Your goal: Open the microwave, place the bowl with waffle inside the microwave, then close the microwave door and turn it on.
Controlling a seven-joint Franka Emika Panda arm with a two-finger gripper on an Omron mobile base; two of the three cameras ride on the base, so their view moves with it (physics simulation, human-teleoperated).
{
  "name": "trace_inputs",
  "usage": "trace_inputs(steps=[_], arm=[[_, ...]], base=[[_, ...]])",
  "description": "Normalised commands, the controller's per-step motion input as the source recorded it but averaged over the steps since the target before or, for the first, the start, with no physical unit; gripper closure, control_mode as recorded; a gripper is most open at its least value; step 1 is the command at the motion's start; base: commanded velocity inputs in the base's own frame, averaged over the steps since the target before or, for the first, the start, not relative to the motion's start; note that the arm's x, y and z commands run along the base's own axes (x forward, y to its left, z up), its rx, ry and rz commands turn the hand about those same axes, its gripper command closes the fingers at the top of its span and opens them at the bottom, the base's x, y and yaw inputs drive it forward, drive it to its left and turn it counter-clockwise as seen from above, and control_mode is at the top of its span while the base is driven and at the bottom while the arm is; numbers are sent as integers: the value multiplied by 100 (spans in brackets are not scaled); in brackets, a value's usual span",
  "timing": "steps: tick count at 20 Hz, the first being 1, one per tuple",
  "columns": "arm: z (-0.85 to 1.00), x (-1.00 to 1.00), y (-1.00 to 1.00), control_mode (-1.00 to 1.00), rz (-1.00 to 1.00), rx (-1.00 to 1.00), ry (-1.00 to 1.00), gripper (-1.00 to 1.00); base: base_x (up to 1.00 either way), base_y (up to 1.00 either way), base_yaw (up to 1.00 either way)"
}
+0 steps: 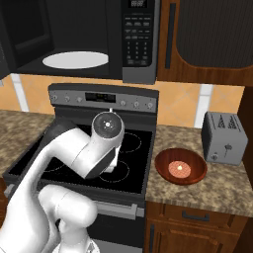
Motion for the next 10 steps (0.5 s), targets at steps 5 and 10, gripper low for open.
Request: trace_inputs(steps=[5,10], arm=[[-38,-7,-96,-100,-11,0,20,100],[-43,0,-74,-100,1,0,20,100]], base=[[0,0,0],[0,0,0]])
